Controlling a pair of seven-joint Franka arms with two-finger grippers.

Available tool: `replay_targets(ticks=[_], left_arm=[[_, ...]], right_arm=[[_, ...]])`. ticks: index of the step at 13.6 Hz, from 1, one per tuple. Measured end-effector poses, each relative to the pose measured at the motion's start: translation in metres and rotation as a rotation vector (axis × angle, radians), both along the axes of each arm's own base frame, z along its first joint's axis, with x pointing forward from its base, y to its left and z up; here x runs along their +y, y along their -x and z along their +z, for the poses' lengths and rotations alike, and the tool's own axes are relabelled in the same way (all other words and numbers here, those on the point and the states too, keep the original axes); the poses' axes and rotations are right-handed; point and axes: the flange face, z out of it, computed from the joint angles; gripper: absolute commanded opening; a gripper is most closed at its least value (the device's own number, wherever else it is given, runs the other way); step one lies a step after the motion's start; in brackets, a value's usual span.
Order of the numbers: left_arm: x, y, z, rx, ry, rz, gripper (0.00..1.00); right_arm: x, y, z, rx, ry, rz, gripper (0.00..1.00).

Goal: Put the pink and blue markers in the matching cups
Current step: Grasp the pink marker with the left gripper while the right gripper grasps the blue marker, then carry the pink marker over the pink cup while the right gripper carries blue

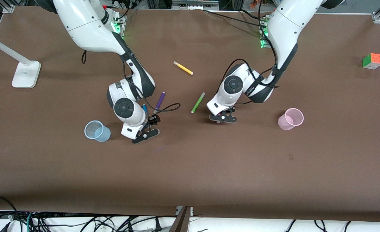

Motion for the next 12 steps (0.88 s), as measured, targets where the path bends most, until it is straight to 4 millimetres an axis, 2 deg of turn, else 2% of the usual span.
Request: replay_targets(ticks=[1, 3, 5, 6, 8, 10, 12], left_arm=[[0.006, -0.004, 0.000, 0.003, -0.006, 0.011, 0.00], [0.027, -0.017, 0.011, 0.024, -0.037, 0.041, 0.00], [0.050, -0.031, 0.044, 0.038, -0.075, 0.076, 0.00], [0.060, -0.036, 0.064, 0.045, -0.087, 0.099, 0.00], [0.085, -0.044, 0.104, 0.082, -0.060, 0.185, 0.00], [0.121, -0.054, 0.137, 0.170, 0.029, 0.321, 0.00], [0.166, -0.068, 0.160, 0.294, 0.152, 0.463, 0.00]], right_arm=[[0.002, 0.002, -0.001, 0.003, 0.002, -0.009, 0.96], [0.001, 0.006, -0.006, 0.011, 0.007, -0.013, 0.80], [0.000, 0.008, -0.010, 0.005, 0.004, -0.014, 0.63], [-0.001, 0.010, -0.013, 0.000, 0.002, -0.015, 0.43], [-0.002, 0.009, -0.013, -0.007, 0.001, -0.018, 0.19], [-0.003, 0.008, -0.010, -0.011, 0.000, -0.018, 0.05], [-0.003, 0.007, -0.007, -0.018, -0.001, -0.011, 0.01]])
